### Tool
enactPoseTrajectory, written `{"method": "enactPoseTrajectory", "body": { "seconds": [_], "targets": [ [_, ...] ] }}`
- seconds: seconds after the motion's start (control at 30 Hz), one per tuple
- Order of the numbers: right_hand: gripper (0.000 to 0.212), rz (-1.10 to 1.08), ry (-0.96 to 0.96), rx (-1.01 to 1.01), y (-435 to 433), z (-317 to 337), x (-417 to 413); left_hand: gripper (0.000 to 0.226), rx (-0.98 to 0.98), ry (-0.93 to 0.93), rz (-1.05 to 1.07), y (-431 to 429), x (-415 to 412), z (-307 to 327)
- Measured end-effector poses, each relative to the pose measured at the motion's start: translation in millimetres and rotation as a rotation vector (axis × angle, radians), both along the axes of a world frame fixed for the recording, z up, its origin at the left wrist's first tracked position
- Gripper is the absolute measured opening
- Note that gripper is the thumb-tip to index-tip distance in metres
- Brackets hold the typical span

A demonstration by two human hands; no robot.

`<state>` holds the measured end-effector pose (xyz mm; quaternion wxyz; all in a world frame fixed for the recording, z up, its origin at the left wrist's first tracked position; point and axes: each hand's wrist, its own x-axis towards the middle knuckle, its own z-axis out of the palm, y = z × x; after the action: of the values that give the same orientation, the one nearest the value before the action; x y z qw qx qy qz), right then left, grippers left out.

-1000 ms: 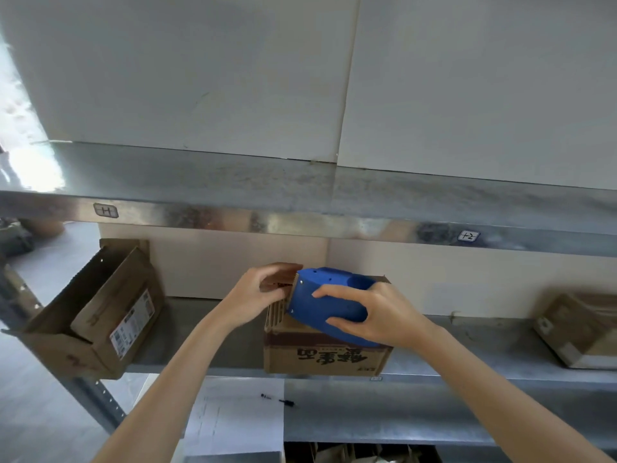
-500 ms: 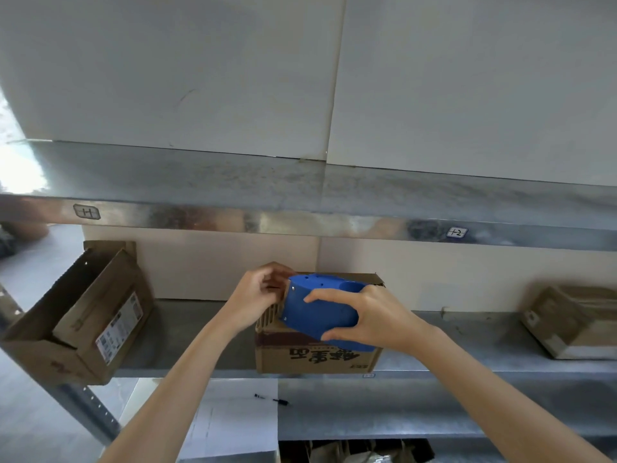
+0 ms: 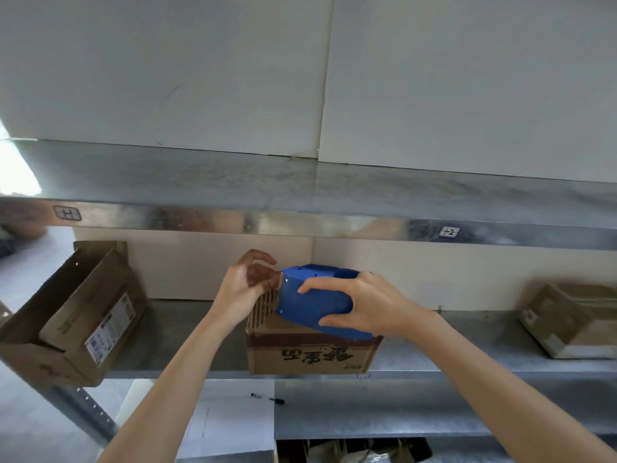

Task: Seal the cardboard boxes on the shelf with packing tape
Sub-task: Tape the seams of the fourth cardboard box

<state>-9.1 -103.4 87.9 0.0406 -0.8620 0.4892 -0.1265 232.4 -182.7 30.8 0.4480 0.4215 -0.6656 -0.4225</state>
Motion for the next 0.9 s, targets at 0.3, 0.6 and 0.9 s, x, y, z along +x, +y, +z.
{"method": "enactPoseTrajectory", "body": {
  "seconds": [0.3,0.6,0.9],
  "targets": [
    [0.048,-0.019,-0.005,0.034,4,0,-26,0.032,0.083,0.005,0.133,-9,37,-3],
    [0.06,-0.104,0.036,0.175,-3,-13,-40,0.027,-0.004,-0.094,0.095,-10,11,-3],
    [0.063,-0.078,-0.005,0.326,-10,-29,-44,0.029,-0.003,-0.124,0.126,-11,8,-16]
  ]
}}
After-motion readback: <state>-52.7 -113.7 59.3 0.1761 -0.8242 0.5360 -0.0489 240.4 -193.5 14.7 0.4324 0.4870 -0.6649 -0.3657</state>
